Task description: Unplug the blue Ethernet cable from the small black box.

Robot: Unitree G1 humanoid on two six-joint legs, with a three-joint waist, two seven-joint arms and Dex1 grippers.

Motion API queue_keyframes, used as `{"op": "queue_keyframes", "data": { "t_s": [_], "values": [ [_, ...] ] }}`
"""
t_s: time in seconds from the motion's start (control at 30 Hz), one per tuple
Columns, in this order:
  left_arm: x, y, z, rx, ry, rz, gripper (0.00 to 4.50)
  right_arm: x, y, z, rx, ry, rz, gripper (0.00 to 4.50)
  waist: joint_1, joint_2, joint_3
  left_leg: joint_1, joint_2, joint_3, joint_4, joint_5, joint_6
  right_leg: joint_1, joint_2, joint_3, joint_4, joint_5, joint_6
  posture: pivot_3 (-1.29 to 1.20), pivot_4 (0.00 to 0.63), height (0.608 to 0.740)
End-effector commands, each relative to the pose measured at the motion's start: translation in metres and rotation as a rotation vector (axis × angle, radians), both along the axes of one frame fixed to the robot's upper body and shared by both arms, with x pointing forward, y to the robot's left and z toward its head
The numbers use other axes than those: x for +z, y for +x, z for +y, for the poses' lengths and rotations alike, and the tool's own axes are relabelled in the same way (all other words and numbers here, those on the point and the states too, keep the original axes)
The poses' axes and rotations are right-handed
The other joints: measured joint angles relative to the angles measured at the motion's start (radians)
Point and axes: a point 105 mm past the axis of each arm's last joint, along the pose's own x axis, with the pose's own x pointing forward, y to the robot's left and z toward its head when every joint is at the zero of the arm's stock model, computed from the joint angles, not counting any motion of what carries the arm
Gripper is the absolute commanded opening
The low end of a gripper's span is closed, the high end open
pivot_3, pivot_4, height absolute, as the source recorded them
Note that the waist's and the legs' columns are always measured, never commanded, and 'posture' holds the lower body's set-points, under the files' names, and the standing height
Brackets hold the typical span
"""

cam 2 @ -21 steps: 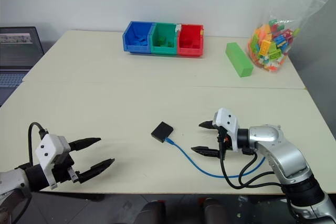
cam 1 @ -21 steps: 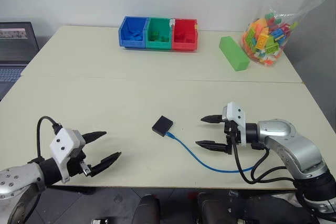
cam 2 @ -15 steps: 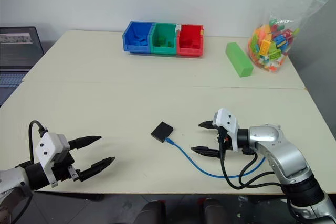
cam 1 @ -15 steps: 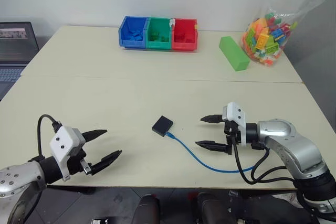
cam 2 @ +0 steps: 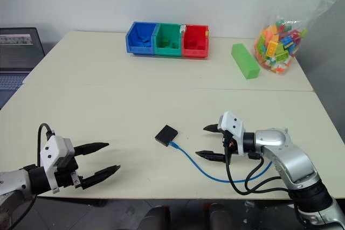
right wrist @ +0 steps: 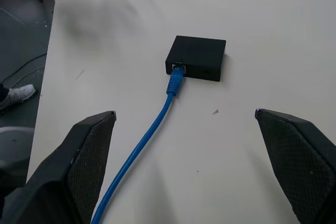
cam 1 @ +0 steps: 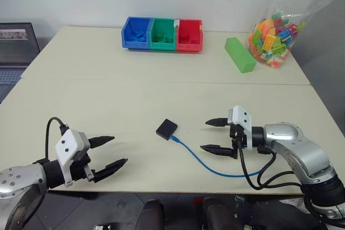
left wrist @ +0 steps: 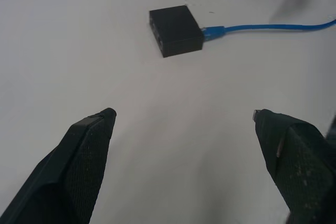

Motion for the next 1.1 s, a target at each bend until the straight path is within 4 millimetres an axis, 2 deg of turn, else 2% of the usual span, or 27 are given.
{"op": "queue_keyframes", "data": {
  "t_s": [0.03,0.13,0.27,0.53,0.57,0.63,0.7,0.73,0.83,0.9,0.93,1.1],
  "values": [
    [0.005,-0.001,-0.001,-0.060,0.006,0.008,4.46,-0.004,0.005,0.025,0.012,0.018,-0.039,4.50,-0.001,0.000,0.000,0.000,0.000,0.000,0.000,0.000,0.000,-0.001,0.000,0.000,0.000,0.000,0.000,0.00,0.150,0.740],
    [0.006,-0.003,-0.003,-0.115,0.014,0.021,4.46,-0.017,0.013,0.045,0.007,0.018,-0.035,4.50,-0.003,0.000,0.000,0.000,0.000,0.001,0.000,0.000,0.000,-0.002,0.000,0.000,0.001,0.000,0.000,0.00,0.150,0.740],
    [0.007,-0.002,-0.003,-0.147,0.046,0.007,4.46,-0.031,0.023,0.059,-0.035,-0.023,-0.040,4.50,-0.001,0.001,0.000,-0.001,-0.001,0.002,0.000,0.000,0.000,-0.002,0.000,0.000,0.001,0.001,-0.003,0.00,0.150,0.740],
    [0.011,0.002,-0.006,-0.175,0.052,-0.012,4.46,-0.049,0.027,0.074,-0.082,-0.074,-0.035,4.50,0.000,0.000,0.000,-0.001,0.000,0.002,0.000,0.000,0.000,-0.003,0.000,0.000,0.001,0.002,-0.004,0.00,0.150,0.740],
    [0.012,0.002,-0.006,-0.177,0.052,-0.012,4.50,-0.050,0.027,0.075,-0.081,-0.075,-0.035,4.21,0.000,0.000,0.000,-0.001,0.000,0.002,0.000,0.000,0.000,-0.003,0.000,0.000,0.002,0.002,-0.004,0.00,0.150,0.740],
    [0.012,0.003,-0.006,-0.177,0.053,-0.012,4.50,-0.051,0.026,0.075,-0.083,-0.084,-0.040,4.00,0.000,0.000,0.000,-0.001,0.000,0.002,0.000,0.000,0.000,-0.003,0.000,0.000,0.002,0.002,-0.004,0.00,0.150,0.740],
    [0.012,0.004,-0.005,-0.175,0.052,-0.012,4.50,-0.051,0.027,0.075,-0.085,-0.098,-0.054,3.35,0.000,0.000,0.000,-0.001,0.000,0.002,0.000,0.000,0.000,-0.003,0.000,0.000,0.002,0.002,-0.004,0.00,0.150,0.740],
    [0.012,0.005,-0.005,-0.173,0.052,-0.012,4.50,-0.051,0.027,0.074,-0.085,-0.101,-0.056,3.20,0.000,0.000,0.000,-0.001,0.000,0.002,0.000,0.000,0.000,-0.003,0.000,0.000,0.002,0.002,-0.004,0.00,0.150,0.740],
    [0.011,0.010,-0.001,-0.139,0.044,-0.008,4.50,-0.051,0.027,0.075,-0.083,-0.106,-0.065,2.38,0.000,0.000,0.000,-0.001,0.000,0.002,0.000,0.000,0.000,-0.003,0.000,0.000,0.002,0.002,-0.004,0.00,0.150,0.740],
    [0.009,0.013,0.000,-0.119,0.039,0.002,4.50,-0.050,0.027,0.075,-0.075,-0.110,-0.079,1.67,0.000,0.000,0.000,-0.001,0.000,0.002,0.000,0.000,0.000,-0.003,0.000,0.000,0.002,0.002,-0.004,0.00,0.150,0.740],
    [0.008,0.014,0.000,-0.112,0.032,0.003,4.50,-0.049,0.026,0.075,-0.066,-0.116,-0.096,1.54,0.000,0.000,0.000,-0.001,0.000,0.002,0.000,0.000,0.000,-0.003,0.000,0.000,0.002,0.002,-0.004,0.00,0.150,0.740],
    [0.006,0.020,-0.001,-0.082,0.002,0.024,4.50,-0.041,0.027,0.070,-0.022,-0.135,-0.177,0.30,0.000,0.000,0.000,-0.001,0.000,0.002,0.000,0.000,0.000,-0.003,0.001,0.000,0.002,0.002,-0.004,0.00,0.150,0.740]
  ]
}}
